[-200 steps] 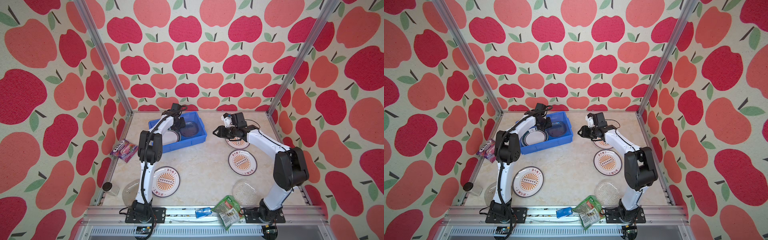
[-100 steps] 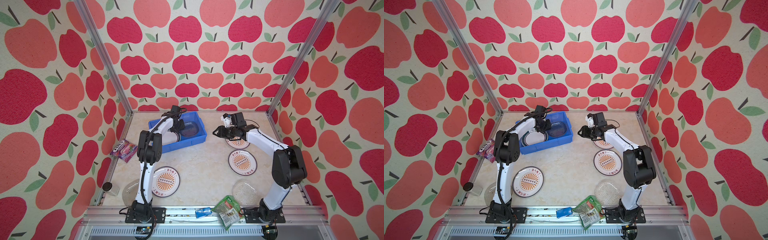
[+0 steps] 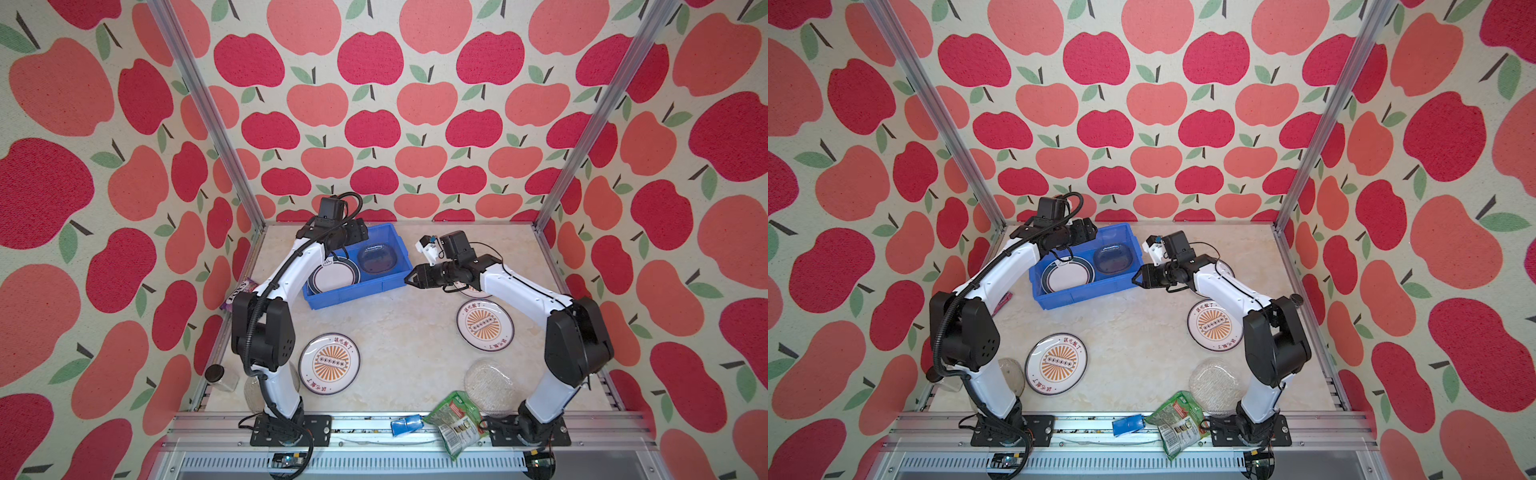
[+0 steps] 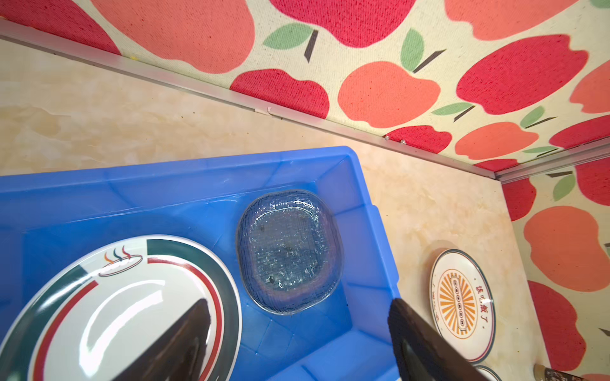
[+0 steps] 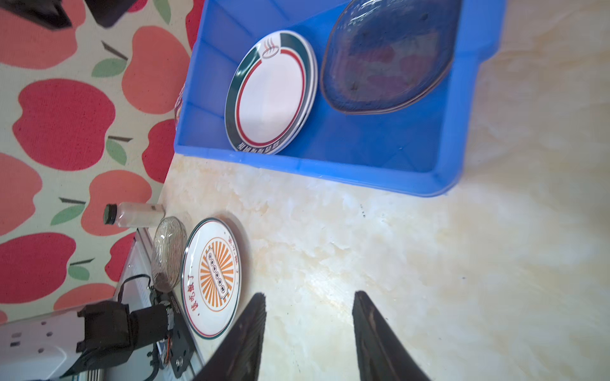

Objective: Place the plates into the plastic bin on the countertop
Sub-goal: 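Open the left gripper on the dish while the right gripper moves toward the sunburst plate, then lower the right gripper to the orange sunburst plate nearer the robot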

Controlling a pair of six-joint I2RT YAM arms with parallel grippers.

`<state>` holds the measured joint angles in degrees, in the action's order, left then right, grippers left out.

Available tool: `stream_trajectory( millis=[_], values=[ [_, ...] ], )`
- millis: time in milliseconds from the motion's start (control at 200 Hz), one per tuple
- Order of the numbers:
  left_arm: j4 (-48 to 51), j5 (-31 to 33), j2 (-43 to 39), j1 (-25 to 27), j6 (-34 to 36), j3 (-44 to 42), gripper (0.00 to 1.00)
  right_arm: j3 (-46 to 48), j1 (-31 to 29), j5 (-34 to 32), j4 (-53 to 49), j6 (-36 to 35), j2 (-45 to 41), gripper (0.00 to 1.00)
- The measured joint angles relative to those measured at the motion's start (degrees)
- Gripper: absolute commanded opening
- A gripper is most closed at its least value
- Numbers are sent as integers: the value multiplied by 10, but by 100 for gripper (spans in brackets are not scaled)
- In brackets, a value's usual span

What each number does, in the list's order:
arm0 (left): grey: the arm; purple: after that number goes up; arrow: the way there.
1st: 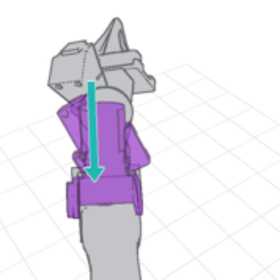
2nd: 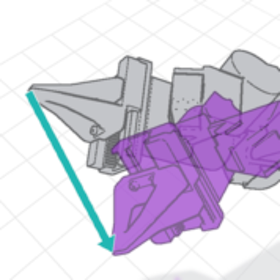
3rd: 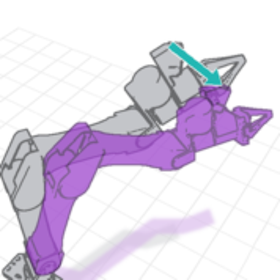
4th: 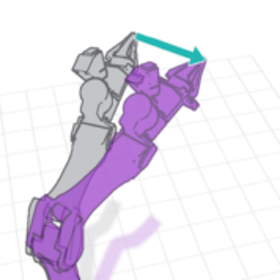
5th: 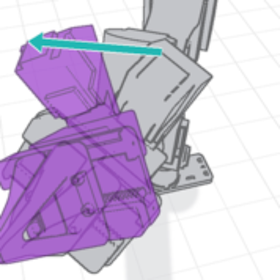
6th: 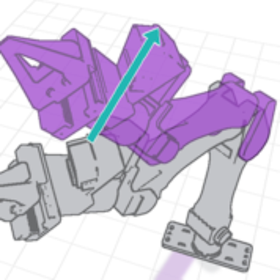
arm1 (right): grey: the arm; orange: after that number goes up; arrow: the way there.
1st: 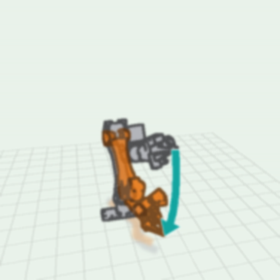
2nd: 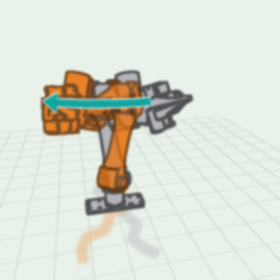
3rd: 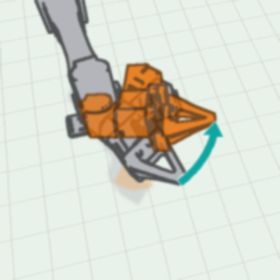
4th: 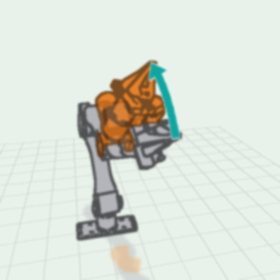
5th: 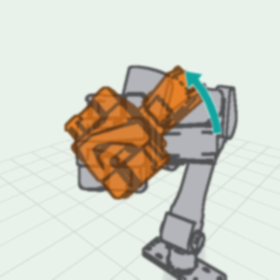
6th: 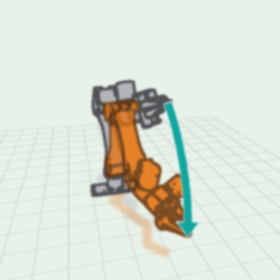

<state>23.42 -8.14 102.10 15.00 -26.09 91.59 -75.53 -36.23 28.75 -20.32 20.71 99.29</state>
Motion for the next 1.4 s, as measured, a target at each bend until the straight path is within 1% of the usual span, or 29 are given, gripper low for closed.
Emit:
stream_trajectory(
  millis=[120, 240, 455, 575, 735, 870, 1016, 1126, 1266, 1401],
  values=[
    [-13, -1, -47, -8, -1, -67, 90, -2, -52, 28, -24, -20, 12, 51],
    [-25, -8, -106, -16, -2, -152, 91, -4, -93, 55, -37, -27, 35, 50],
    [-39, -34, -209, -36, -19, -259, 91, -33, -130, 94, -59, -26, 99, 49],
    [-39, -48, -266, -55, -30, -301, 92, -59, -146, 124, -63, -17, 139, 49],
    [-37, -63, -316, -87, -30, -321, 93, -82, -164, 158, -63, 8, 189, 48],
    [-32, -80, -339, -113, -31, -322, 93, -93, -173, 166, -64, 27, 212, 48],
    [-16, -104, -342, -139, -31, -321, 94, -106, -174, 175, -63, 49, 220, 48],
    [-1, -114, -342, -149, -29, -320, 94, -120, -177, 178, -62, 60, 228, 47],
    [3, -122, -342, -158, -27, -320, 94, -149, -186, 179, -67, 60, 254, 47],
    [-7, -122, -346, -162, -27, -329, 94, -160, -189, 172, -97, 49, 276, 47]
  ],
)
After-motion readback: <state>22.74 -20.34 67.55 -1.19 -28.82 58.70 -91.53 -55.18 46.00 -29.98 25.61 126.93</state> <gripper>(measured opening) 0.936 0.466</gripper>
